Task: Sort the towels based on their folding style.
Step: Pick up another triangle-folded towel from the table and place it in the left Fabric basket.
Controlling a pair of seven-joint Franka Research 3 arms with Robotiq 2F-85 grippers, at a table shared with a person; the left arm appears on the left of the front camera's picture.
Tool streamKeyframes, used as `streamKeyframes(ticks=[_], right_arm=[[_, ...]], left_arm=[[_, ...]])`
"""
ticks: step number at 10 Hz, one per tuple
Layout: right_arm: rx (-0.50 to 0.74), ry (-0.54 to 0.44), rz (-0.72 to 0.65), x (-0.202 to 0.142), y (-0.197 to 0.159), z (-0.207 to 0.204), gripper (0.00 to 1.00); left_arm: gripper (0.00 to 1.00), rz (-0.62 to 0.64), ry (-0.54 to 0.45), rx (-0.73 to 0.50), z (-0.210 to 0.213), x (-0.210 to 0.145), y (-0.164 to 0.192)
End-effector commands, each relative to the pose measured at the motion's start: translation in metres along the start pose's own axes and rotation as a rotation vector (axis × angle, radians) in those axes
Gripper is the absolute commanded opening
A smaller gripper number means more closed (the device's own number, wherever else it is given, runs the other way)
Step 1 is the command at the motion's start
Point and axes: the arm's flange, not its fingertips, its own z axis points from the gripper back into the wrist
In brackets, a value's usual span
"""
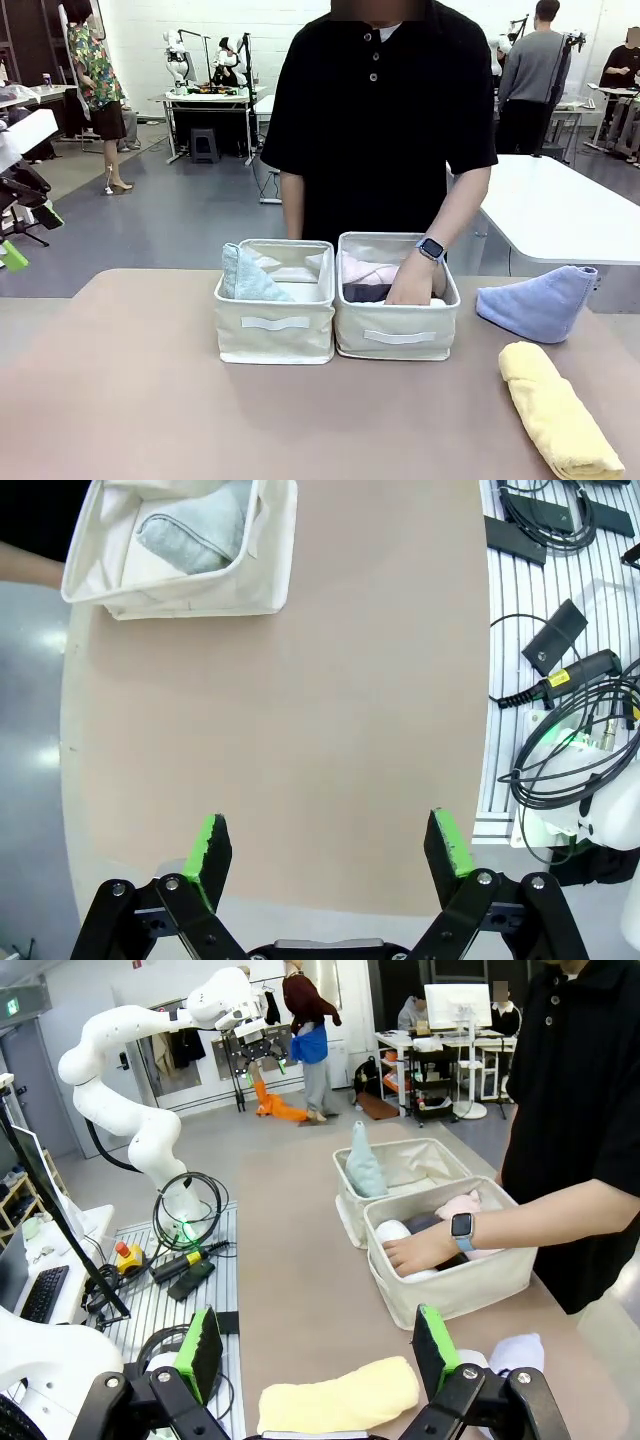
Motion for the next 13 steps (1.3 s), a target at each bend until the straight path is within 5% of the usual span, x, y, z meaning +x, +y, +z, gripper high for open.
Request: streamKeyframes(ticks=[1, 2, 3, 5, 9, 13], right_arm=[[0.006, -0.006, 0.011, 0.0, 0.001, 0.001, 1.0], [0.006, -0.006, 0.011, 0.0, 0.001, 0.001, 1.0], [0.006, -0.006, 0.011, 0.0, 0.001, 0.001, 1.0], [0.006, -0.006, 0.011, 0.0, 0.001, 0.001, 1.0], [0.006, -0.006, 0.011, 0.0, 0.001, 0.001, 1.0], [0.006, -0.006, 0.011, 0.0, 0.001, 0.001, 1.0]], left_arm=[[1.0, -0.006, -0.007, -0.002, -0.001, 0.001, -0.001], [1.0, 0.0, 0.0, 0.0, 0.0, 0.0, 0.0], [1.0, 0.048, -0.278, -0.15, 0.032, -0.017, 0.02], [1.0, 0.052, -0.653, -0.187, 0.082, -0.07, 0.039], [1.0, 0.149, -0.768, 0.1, 0.111, -0.164, 0.049], [1.0, 0.189, -0.856, 0.058, 0.098, -0.218, 0.054]])
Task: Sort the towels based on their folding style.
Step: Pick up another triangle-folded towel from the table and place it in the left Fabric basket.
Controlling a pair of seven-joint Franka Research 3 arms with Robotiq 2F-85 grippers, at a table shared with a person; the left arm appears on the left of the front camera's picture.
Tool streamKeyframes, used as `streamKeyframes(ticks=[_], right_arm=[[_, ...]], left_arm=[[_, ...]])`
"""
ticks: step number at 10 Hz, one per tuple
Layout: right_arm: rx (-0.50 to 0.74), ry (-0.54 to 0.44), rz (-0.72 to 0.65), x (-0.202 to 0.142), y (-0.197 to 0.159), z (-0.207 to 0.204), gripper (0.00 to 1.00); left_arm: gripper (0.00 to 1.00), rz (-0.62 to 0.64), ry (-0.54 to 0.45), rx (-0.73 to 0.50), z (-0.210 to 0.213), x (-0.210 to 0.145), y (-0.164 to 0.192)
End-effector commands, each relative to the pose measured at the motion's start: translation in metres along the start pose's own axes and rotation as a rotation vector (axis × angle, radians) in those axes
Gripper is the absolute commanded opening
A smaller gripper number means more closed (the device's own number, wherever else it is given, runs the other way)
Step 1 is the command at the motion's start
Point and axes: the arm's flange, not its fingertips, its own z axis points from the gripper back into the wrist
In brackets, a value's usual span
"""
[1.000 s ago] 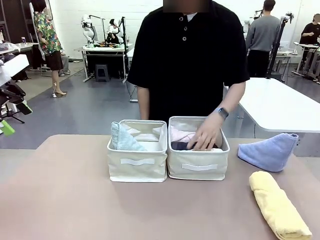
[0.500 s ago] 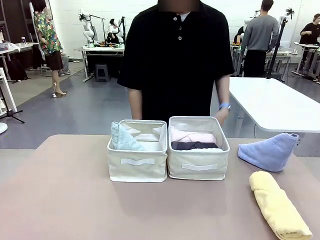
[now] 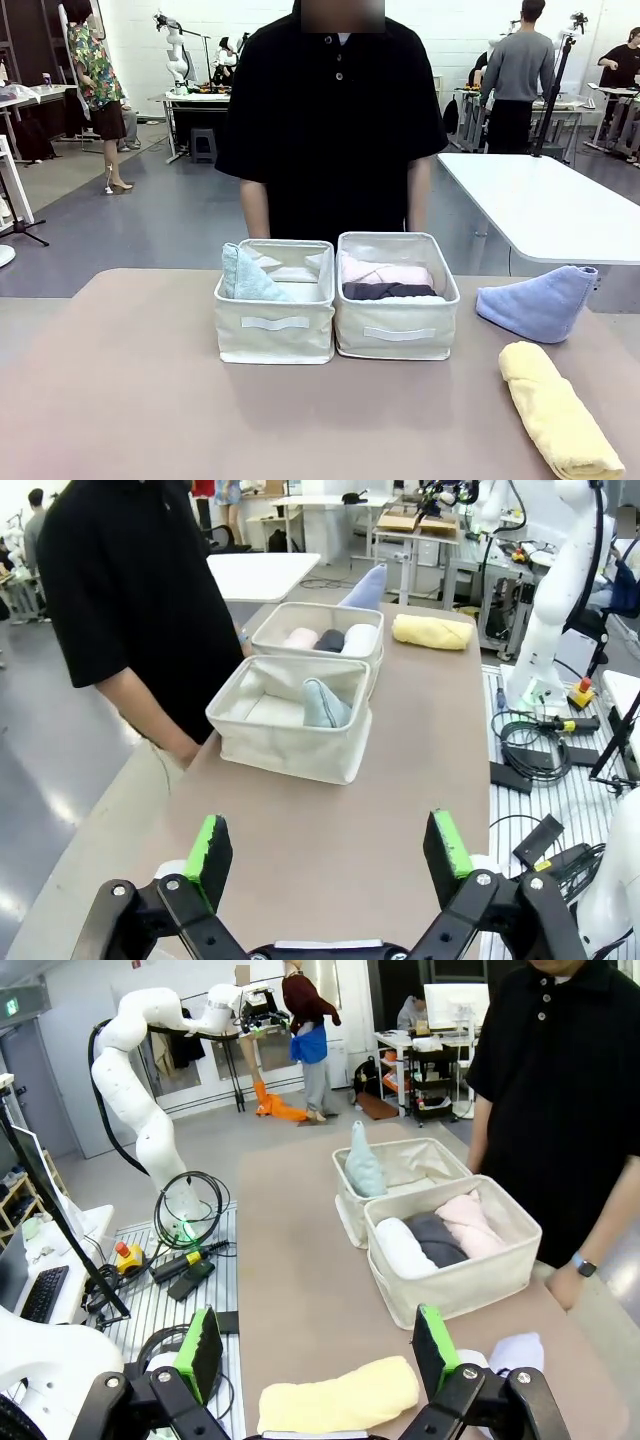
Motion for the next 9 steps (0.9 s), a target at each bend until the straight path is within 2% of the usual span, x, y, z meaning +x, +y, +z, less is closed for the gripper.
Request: streamKeyframes(ticks=[1, 5, 6, 7, 9], right_arm=[[0.007, -0.007, 0.011, 0.0, 0.001, 0.001, 1.0], [0.0, 0.0, 0.0, 0.0, 0.0, 0.0, 1.0], [-0.018, 0.178, 0.039, 0.022, 0.019, -0.032, 1.0], [-0.046, 0.318, 0.015, 0.041, 0.02, -0.062, 1.0], [-0.062, 0.553, -0.03, 0.053, 0.006, -0.119, 1.0]], left_arm=[[1.0, -0.012, 0.023, 0.018, 0.0, 0.009, -0.003], [1.0, -0.012, 0.023, 0.018, 0.0, 0.009, -0.003], [1.0, -0.012, 0.023, 0.018, 0.0, 0.009, -0.003], [1.0, -0.012, 0.023, 0.018, 0.0, 0.009, -0.003], [1.0, -0.012, 0.023, 0.018, 0.0, 0.009, -0.003]])
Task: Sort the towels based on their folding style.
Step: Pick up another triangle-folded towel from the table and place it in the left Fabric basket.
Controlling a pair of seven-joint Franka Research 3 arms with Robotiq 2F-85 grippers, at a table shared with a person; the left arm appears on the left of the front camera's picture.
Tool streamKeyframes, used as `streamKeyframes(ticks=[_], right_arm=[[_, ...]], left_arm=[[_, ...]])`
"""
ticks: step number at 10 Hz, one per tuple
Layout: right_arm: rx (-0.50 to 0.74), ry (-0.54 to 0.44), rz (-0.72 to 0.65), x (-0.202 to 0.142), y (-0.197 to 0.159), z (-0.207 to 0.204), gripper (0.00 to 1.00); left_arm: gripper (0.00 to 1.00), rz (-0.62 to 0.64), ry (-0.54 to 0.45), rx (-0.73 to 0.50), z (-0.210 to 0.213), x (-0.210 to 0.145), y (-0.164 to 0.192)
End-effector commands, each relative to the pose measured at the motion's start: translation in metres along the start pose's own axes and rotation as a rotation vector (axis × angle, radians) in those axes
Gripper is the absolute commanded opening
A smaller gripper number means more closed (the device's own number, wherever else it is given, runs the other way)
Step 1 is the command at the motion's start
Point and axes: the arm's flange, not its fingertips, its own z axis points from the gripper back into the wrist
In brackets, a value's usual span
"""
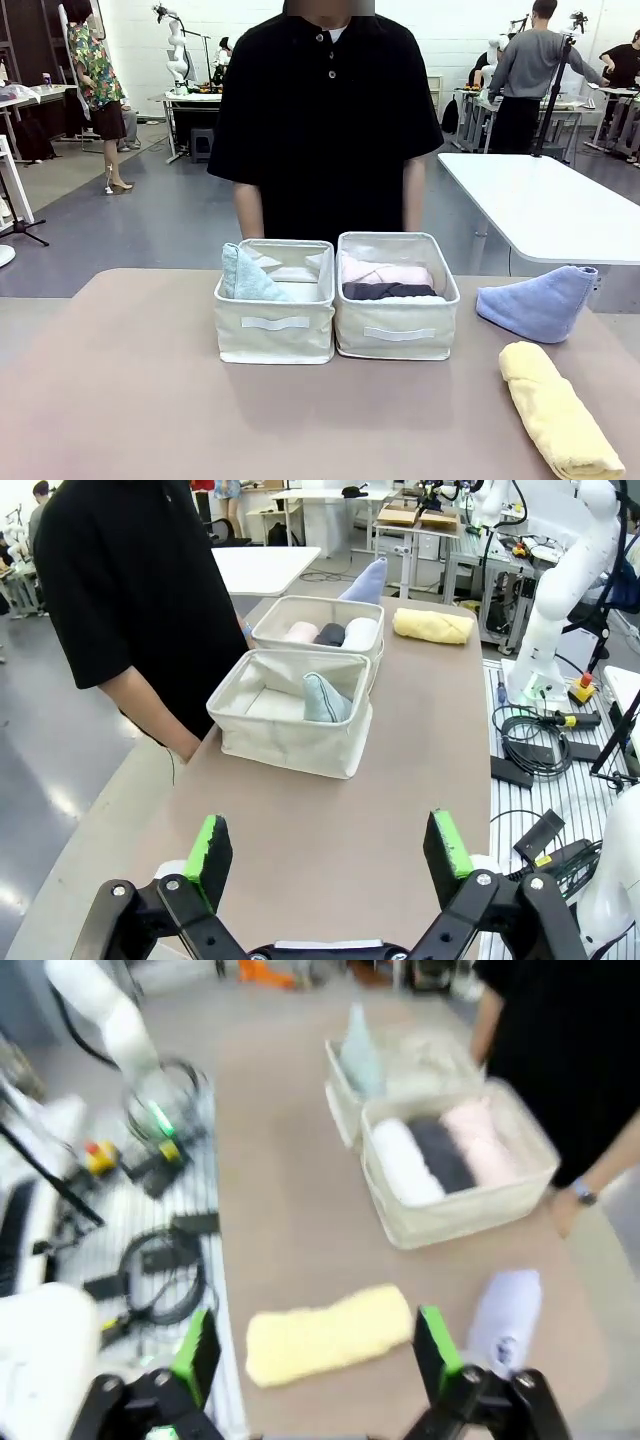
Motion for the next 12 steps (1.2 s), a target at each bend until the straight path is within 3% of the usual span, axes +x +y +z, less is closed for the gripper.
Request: streamKeyframes(ticks=[1, 3, 4, 5, 7, 8, 9, 10, 11, 12], right_arm=[[0.012, 0.229, -0.073, 0.014, -0.017, -0.063, 1.0], [0.085, 0.305, 0.01, 0.02, -0.023, -0.111, 1.0], [0.169, 0.328, 0.127, 0.017, -0.022, -0.14, 1.0], [0.17, 0.41, 0.164, 0.008, -0.025, -0.174, 1.0], [0.076, 0.442, 0.159, -0.003, -0.041, -0.211, 1.0], [0.0, 0.447, 0.176, -0.009, -0.048, -0.209, 1.0], [0.078, 0.454, 0.215, -0.021, -0.047, -0.201, 1.0], [0.206, 0.393, 0.167, -0.031, -0.039, -0.17, 1.0], [0.202, 0.376, 0.086, -0.042, -0.015, -0.108, 1.0], [0.111, 0.316, -0.007, -0.061, 0.022, -0.033, 1.0]], left_arm=[[1.0, -0.008, -0.008, 0.008, 0.0, 0.002, -0.001], [1.0, -0.008, -0.008, 0.008, 0.0, 0.002, -0.001], [1.0, -0.008, -0.008, 0.008, 0.0, 0.002, -0.001], [1.0, -0.008, -0.008, 0.008, 0.0, 0.002, -0.001], [1.0, -0.008, -0.008, 0.008, 0.0, 0.002, -0.001], [1.0, -0.008, -0.008, 0.008, 0.0, 0.002, -0.001], [1.0, -0.008, -0.008, 0.008, 0.0, 0.002, -0.001], [1.0, -0.008, -0.008, 0.008, 0.0, 0.002, -0.001], [1.0, -0.008, -0.008, 0.008, 0.0, 0.002, -0.001], [1.0, -0.008, -0.008, 0.008, 0.0, 0.002, -0.001]])
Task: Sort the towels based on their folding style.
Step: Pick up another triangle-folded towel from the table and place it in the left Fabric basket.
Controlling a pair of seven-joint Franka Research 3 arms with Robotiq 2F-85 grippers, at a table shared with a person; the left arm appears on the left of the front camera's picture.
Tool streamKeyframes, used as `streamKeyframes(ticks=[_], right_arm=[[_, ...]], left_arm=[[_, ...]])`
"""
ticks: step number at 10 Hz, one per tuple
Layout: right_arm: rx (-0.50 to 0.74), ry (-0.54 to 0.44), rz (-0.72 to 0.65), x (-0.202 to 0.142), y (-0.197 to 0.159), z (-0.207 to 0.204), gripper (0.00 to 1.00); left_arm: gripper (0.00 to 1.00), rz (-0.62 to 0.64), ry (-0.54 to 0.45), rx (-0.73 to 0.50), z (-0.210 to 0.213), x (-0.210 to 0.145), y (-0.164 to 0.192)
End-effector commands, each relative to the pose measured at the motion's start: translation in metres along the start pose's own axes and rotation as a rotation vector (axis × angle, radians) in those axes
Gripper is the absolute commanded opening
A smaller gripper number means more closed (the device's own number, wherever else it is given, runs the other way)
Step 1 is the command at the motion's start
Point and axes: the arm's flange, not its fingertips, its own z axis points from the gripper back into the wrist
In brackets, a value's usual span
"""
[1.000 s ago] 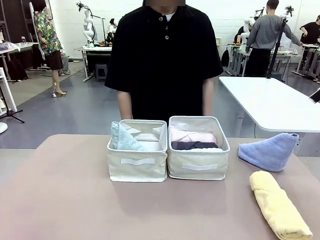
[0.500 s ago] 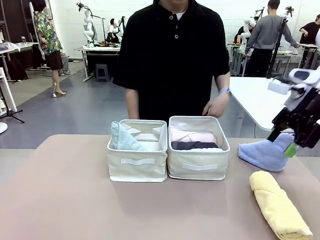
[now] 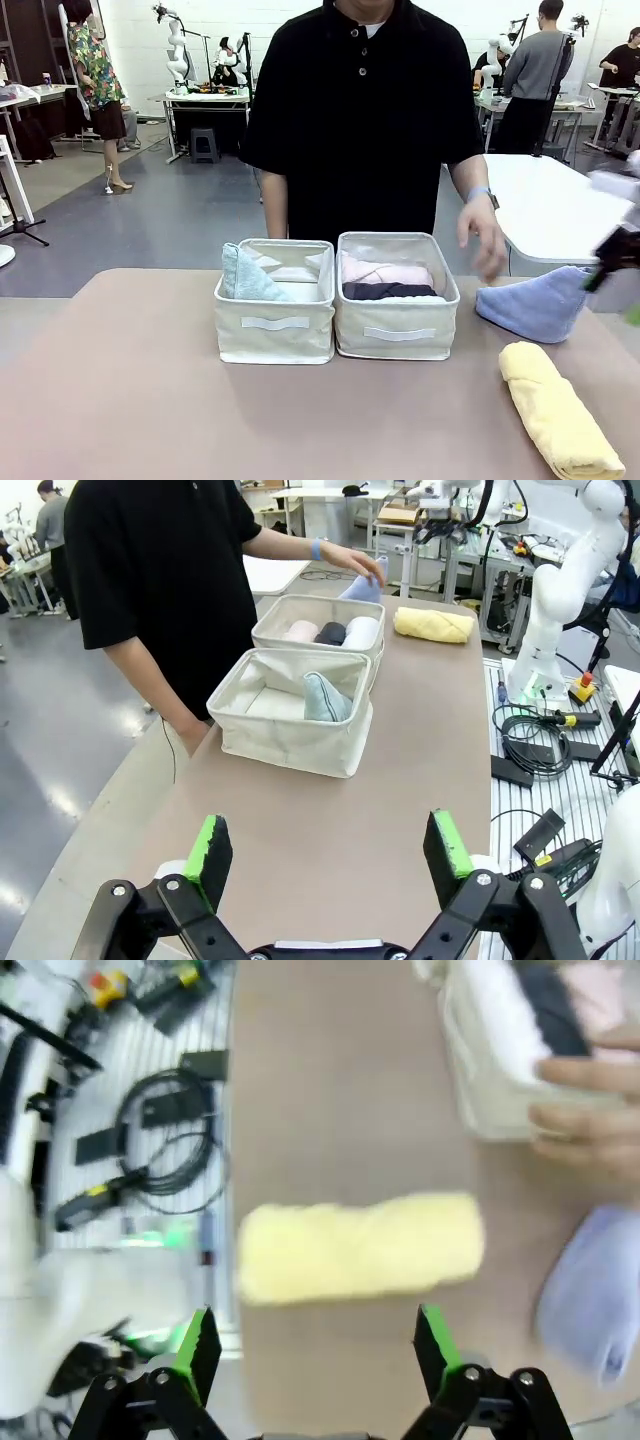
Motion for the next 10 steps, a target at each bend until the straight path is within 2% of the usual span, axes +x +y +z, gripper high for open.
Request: streamKeyframes(ticks=[1, 2, 4, 10], right_arm=[[-0.083, -0.139, -0.053, -0.065, 0.079, 0.097, 1.0], [-0.099, -0.222, -0.026, -0.091, 0.1, 0.112, 1.0], [-0.105, -0.294, -0.032, -0.112, 0.097, 0.119, 1.0], [-0.093, -0.361, -0.033, -0.123, 0.083, 0.123, 1.0]], left_arm=[[1.0, -0.009, -0.011, 0.007, 0.0, 0.002, -0.001], [1.0, -0.009, -0.011, 0.007, 0.0, 0.002, -0.001], [1.0, -0.009, -0.011, 0.007, 0.0, 0.002, -0.001], [1.0, -0.009, -0.011, 0.007, 0.0, 0.002, -0.001]])
